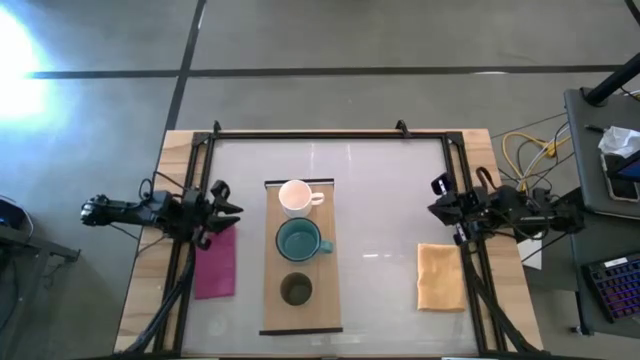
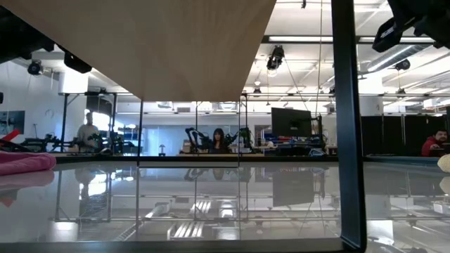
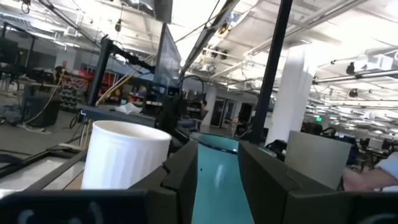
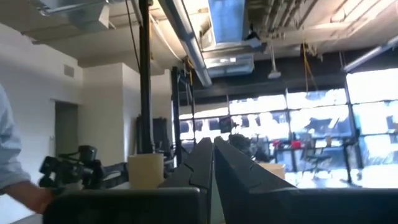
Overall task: Stack small to large cups/mugs on shelf
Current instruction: Return to Home Position
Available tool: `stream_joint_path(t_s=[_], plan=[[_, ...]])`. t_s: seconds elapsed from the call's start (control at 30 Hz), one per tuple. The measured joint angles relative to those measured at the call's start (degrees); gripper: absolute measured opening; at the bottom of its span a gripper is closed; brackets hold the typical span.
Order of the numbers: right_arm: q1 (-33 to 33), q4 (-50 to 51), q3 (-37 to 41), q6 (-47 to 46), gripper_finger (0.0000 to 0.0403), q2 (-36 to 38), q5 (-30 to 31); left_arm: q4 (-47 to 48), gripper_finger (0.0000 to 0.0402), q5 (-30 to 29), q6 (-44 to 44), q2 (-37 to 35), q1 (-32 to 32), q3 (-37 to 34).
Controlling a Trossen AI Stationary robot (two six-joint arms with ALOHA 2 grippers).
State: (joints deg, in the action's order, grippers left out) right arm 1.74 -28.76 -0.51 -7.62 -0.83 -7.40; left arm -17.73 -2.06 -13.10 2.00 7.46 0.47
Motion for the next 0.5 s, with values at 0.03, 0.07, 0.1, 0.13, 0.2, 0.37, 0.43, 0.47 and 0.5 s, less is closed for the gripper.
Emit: stream_joint_path(t_s=[0.03, 0.07, 0.1, 0.13, 0.2, 0.37, 0.43, 0.47, 0.5], plan=[[0.0, 0.0, 0.0, -1.2, 0.0009, -0.2, 0.0, 0.0, 0.0101, 0.0, 0.0, 0.1, 0.0, 0.0], [0.0, 0.0, 0.0, -2.5, 0.0009, -0.4, 0.0, 0.2, 0.0101, 0.0, 0.0, 0.2, 0.0, 0.0], [0.0, -0.1, 0.0, -3.6, 0.0009, -0.8, 0.0, 0.3, 0.0101, 0.0, 0.0, 0.2, 0.0, 0.0], [0.0, 0.1, 0.0, -4.7, 0.0009, -0.9, 0.0, 0.3, 0.0101, 0.0, 0.0, 0.3, 0.0, 0.0], [0.0, 0.0, 0.0, -6.2, 0.0009, -1.3, 0.0, 0.2, 0.0101, 0.0, 0.0, 0.3, 0.0, 0.0], [0.0, 0.0, 0.0, -5.6, 0.0009, -2.0, 0.0, 0.2, 0.0101, 0.0, 0.0, 0.3, 0.0, 0.0], [0.0, 0.1, 0.0, -5.8, 0.0009, -2.0, 0.0, 0.2, 0.0101, 0.0, 0.0, 0.2, 0.0, -0.1], [0.0, 0.0, 0.0, -5.9, 0.0009, -2.0, 0.0, 0.2, 0.0101, 0.0, 0.0, 0.2, 0.0, -0.1], [0.0, 0.0, 0.0, -5.8, 0.0009, -2.0, 0.0, 0.3, 0.0101, 0.1, 0.0, 0.3, 0.0, -0.1]])
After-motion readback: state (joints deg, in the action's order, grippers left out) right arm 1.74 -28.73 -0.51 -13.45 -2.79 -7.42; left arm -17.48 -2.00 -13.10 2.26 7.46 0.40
